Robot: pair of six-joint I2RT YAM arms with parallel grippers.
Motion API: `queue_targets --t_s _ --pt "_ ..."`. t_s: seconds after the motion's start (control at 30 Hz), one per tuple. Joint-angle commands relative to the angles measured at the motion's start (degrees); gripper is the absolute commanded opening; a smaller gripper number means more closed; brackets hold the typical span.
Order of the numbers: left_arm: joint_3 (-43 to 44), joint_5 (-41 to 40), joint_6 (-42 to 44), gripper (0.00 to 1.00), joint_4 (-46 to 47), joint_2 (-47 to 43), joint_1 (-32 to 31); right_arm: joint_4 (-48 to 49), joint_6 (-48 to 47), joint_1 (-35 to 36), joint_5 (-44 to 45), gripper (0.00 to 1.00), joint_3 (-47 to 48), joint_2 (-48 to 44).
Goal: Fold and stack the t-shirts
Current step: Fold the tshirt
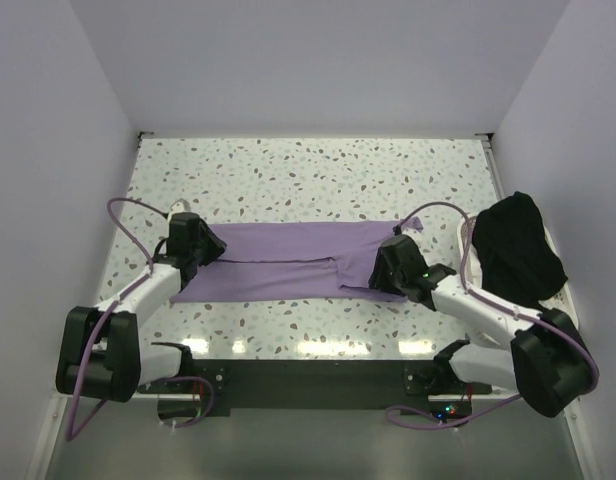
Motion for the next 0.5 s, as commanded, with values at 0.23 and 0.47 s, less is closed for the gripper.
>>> queue_targets --t_s 0.23,0.47 --pt "0.68 0.13 -0.64 0.3 1.67 -1.22 -0.36 -0.69 5.62 4.63 -3.78 0.46 -5.66 -8.76" --pt "0.68 0.3 -0.64 0.3 1.5 -1.3 -0.36 -5.25 6.08 7.46 -0.53 0.46 -2.86 -11.39"
